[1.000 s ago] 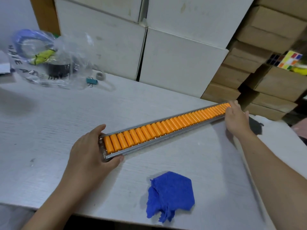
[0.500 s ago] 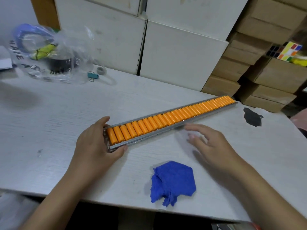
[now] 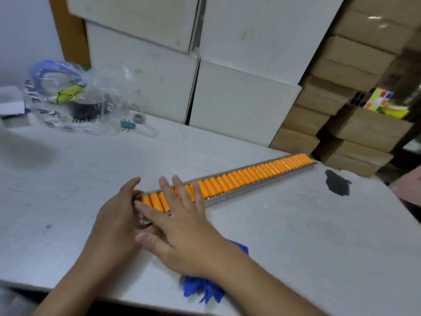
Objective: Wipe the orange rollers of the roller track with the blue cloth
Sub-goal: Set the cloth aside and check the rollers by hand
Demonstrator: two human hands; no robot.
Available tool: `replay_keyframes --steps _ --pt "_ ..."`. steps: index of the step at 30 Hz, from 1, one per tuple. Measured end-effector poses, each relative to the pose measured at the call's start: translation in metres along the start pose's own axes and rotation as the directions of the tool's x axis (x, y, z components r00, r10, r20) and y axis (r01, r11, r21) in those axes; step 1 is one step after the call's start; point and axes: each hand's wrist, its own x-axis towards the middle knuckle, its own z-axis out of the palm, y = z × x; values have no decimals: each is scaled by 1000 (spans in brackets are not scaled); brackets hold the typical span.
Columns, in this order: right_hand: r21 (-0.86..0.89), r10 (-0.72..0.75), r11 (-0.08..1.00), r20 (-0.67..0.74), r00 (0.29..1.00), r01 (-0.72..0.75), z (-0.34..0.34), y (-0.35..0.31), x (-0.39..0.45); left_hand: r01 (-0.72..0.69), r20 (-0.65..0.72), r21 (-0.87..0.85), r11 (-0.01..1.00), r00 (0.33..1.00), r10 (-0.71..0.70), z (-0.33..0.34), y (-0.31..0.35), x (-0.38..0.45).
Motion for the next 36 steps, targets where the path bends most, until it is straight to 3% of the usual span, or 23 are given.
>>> replay_keyframes --steps 24,29,36 --pt "-73 374 920 -121 919 -384 -6 104 -25 -48 3 226 973 999 49 6 -2 0" --pt "-102 422 894 -141 896 -437 -15 132 -34 -176 86 327 929 984 156 11 1 4" --pt "-103 500 849 -165 851 -519 -29 181 -43 -216 111 411 886 976 187 13 9 11"
